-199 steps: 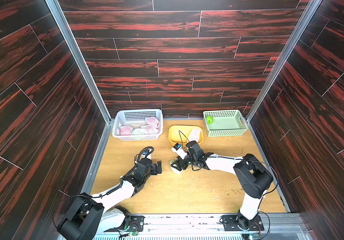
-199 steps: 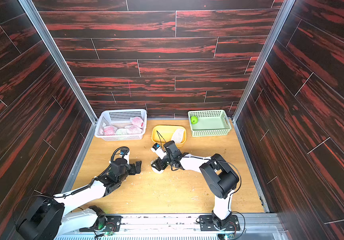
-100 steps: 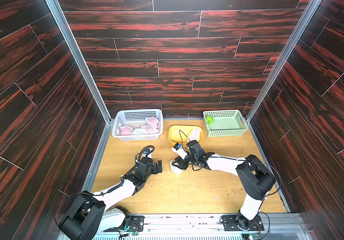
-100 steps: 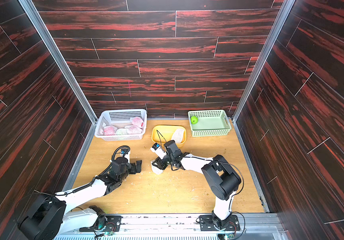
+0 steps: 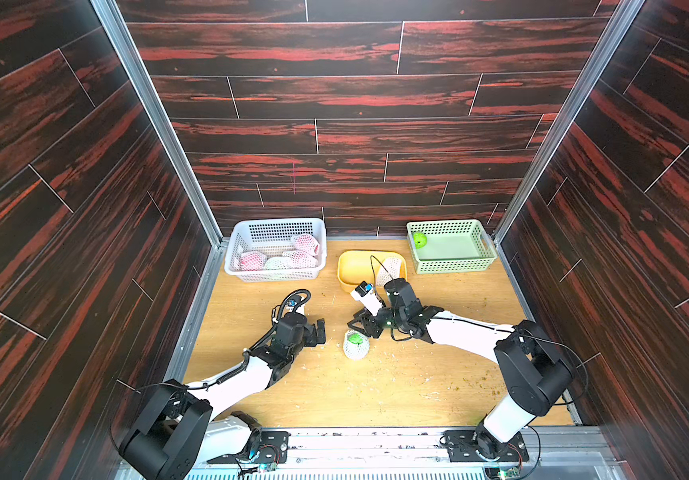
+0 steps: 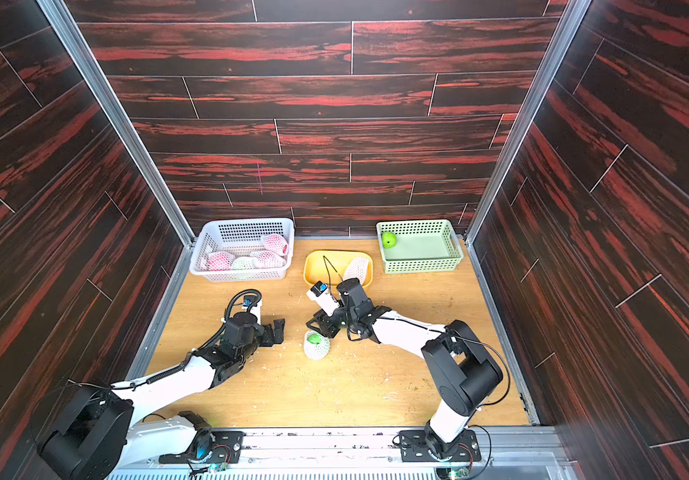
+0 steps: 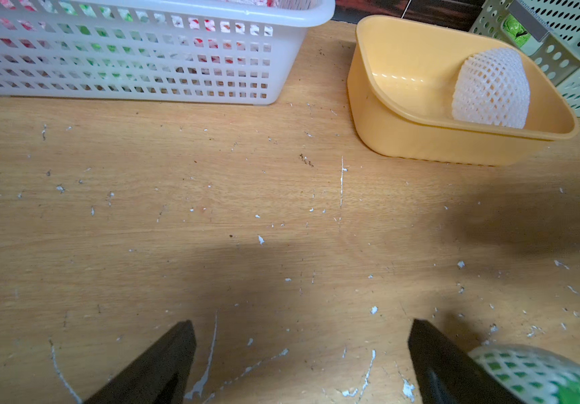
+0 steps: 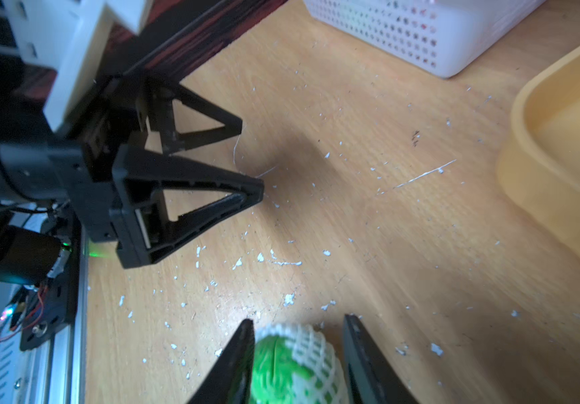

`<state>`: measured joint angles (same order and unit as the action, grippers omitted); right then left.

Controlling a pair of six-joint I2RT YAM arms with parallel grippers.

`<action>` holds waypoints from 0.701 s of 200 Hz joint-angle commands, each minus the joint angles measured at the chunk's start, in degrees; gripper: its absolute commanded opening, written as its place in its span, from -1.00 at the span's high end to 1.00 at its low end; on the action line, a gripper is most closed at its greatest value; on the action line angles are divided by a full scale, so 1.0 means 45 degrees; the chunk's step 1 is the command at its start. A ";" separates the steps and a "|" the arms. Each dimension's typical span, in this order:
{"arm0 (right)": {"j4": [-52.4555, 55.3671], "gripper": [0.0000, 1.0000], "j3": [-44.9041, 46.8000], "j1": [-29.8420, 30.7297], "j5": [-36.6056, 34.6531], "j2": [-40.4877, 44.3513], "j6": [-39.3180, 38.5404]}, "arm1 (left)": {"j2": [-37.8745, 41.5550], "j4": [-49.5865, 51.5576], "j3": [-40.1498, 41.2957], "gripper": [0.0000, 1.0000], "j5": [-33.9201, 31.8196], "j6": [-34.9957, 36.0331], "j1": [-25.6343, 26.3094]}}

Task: Remove foam nets from apples
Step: Remove the foam net from the apple.

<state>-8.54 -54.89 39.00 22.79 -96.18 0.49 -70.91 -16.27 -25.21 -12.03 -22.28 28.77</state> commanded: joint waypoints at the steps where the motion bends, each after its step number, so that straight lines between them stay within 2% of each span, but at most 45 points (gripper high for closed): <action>1: -0.0042 0.05 0.0150 -0.0184 0.0464 0.0436 0.0296 | -0.0119 0.0146 -0.0449 -1.00 -0.0012 0.0057 0.0012; 12: 0.0087 -0.07 0.0172 -0.0189 0.0460 0.0568 0.0354 | -0.0126 0.0196 -0.0472 -0.99 0.0036 0.0054 0.0012; 31: 0.0590 -0.13 0.0073 -0.0253 0.0586 0.0787 0.0687 | -0.0134 0.0198 -0.0481 -0.99 0.0086 0.0098 0.0012; 55: 0.2325 -0.18 -0.0510 -0.0366 0.0513 0.0787 0.0771 | -0.0169 0.0485 -0.0685 -1.00 0.0203 0.0288 0.0013; 97: 0.5119 -0.15 -0.1280 -0.0405 -0.0252 0.0597 0.0538 | -0.0346 0.0569 -0.1018 -1.00 0.1929 0.1300 0.0012; 140: 0.5533 0.04 -0.1995 -0.0401 0.0152 -0.0197 0.0771 | -0.0966 0.0394 -0.1532 -0.98 0.3083 0.1664 0.0259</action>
<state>13.28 -61.82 37.47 22.02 -94.83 3.22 -73.97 -14.17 -30.06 -2.31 -16.58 29.08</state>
